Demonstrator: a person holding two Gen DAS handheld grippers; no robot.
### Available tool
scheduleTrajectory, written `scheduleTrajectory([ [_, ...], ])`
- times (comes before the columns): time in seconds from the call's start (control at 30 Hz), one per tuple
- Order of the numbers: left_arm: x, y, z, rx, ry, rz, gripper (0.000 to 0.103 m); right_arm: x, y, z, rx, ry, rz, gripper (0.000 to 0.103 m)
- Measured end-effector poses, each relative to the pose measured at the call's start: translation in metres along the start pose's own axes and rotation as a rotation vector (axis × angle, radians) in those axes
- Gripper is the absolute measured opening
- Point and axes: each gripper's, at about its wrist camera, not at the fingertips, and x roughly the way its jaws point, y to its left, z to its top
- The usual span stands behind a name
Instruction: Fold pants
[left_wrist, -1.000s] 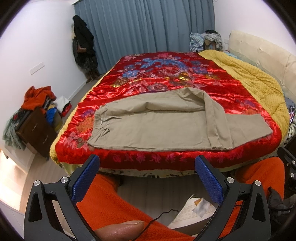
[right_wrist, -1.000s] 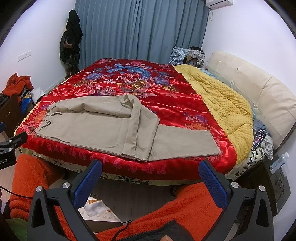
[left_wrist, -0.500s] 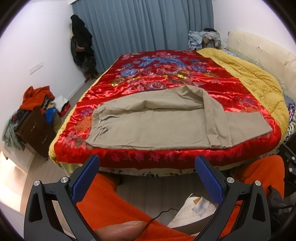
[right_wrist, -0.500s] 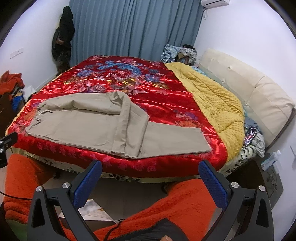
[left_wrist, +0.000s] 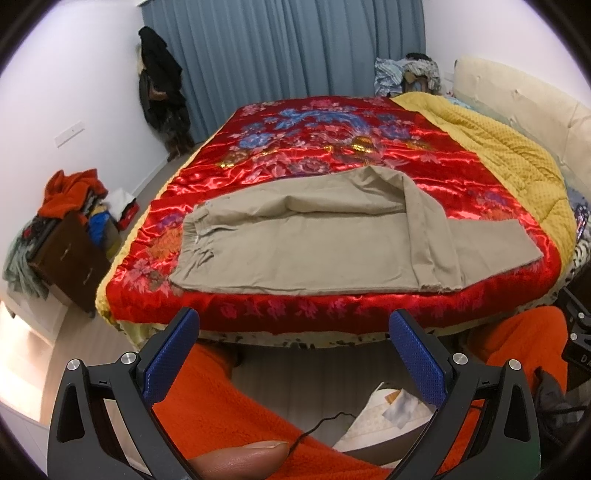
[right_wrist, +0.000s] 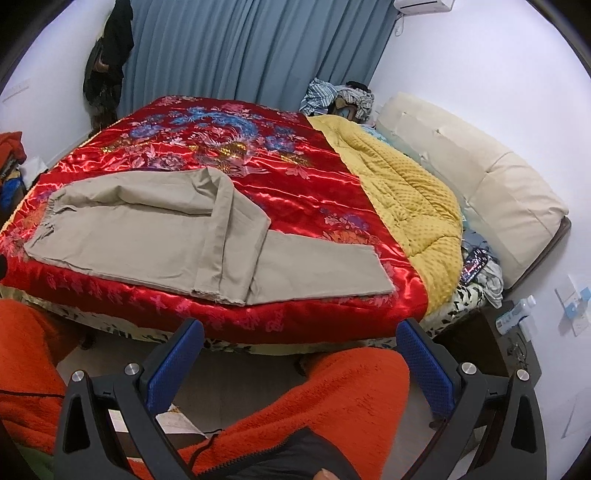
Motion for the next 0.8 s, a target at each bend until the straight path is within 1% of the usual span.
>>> scheduleTrajectory([
  [0.8,0.0002,0.0,0.0011,-0.001,0.003,0.0,0.102,0.0069,0.0027,-0.0047,0.014,0.022,0.014,0.103],
])
